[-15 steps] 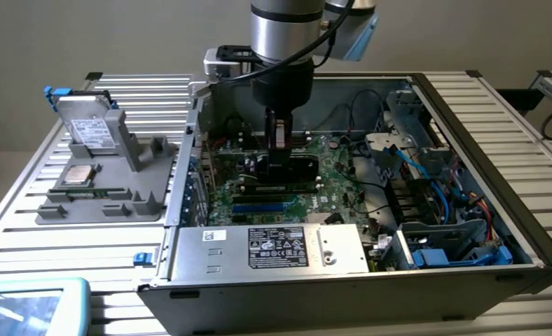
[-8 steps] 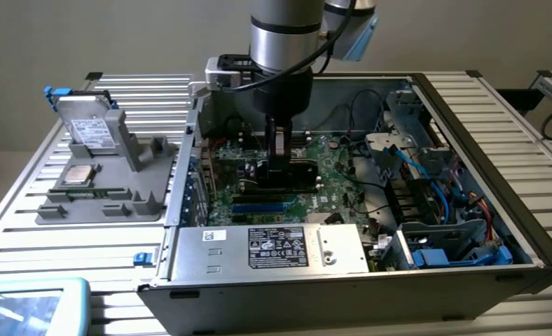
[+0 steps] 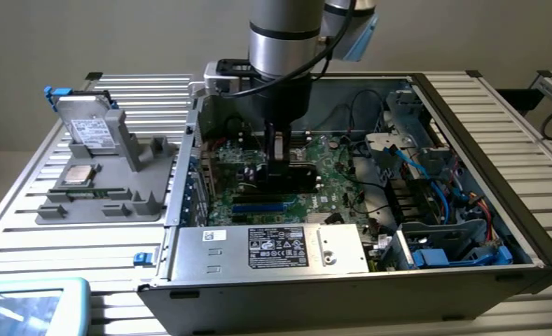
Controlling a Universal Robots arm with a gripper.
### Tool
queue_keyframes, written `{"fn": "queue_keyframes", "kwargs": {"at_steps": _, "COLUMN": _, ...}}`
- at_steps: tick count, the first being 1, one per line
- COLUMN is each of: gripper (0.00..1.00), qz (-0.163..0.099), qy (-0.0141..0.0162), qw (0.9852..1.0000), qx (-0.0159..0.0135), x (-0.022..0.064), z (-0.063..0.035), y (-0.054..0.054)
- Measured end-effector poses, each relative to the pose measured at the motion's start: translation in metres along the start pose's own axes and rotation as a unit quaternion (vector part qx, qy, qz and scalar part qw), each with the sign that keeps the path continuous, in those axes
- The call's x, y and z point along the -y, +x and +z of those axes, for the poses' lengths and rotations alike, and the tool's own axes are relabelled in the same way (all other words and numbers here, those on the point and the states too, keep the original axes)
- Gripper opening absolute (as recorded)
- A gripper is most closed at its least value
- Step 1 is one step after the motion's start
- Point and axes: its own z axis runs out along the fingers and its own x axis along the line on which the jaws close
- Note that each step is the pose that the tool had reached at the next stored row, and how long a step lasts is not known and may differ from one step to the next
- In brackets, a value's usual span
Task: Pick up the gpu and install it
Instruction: 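Insert the gpu into the slot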
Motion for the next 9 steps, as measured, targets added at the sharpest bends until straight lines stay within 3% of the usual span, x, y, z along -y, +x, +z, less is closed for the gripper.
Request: {"fn": "queue_keyframes", "kwargs": {"at_steps": 9, "gripper": 0.27, "qz": 0.0, "qy": 0.0, "qw": 1.0, "qx": 0.0, "x": -0.0039, "z": 0.0126, "y": 0.0}}
